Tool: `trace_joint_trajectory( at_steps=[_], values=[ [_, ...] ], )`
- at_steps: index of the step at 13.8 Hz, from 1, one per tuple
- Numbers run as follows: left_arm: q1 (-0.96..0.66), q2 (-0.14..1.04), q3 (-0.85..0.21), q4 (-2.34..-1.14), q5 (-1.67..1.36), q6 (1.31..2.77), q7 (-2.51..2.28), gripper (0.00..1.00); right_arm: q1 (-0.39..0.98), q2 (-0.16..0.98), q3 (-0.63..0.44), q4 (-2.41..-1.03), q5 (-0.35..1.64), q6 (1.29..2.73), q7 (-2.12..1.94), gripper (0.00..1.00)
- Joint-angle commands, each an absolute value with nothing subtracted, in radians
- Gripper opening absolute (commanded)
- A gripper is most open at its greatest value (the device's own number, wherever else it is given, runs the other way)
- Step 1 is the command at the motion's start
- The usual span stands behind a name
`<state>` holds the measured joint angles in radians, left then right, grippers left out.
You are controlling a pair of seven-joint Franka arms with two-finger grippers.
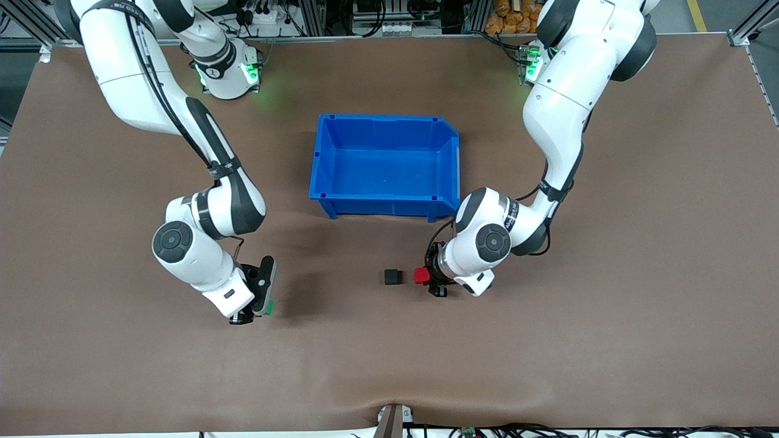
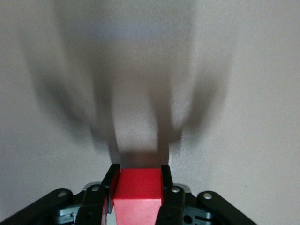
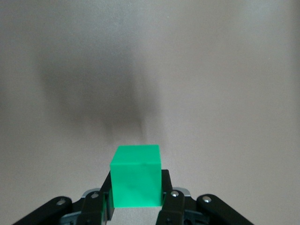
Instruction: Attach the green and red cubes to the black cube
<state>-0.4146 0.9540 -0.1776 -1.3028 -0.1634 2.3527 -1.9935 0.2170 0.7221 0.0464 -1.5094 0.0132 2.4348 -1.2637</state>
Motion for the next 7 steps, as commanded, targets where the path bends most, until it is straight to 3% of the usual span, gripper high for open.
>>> trace_joint_trajectory(
  at_steps=[1,7],
  values=[
    [-0.442,0.988,-0.166,-1.244,-0.183,2.353,-2.017,0.00,0.218,0.739,0.048,-1.482,0.000,2.431,-1.267,0.00],
    [-0.460,0.996,-0.163,-1.230,-0.183,2.353,-2.025,0.00,0.218,0.739,0.048,-1.482,0.000,2.433,-1.267,0.00]
  ],
)
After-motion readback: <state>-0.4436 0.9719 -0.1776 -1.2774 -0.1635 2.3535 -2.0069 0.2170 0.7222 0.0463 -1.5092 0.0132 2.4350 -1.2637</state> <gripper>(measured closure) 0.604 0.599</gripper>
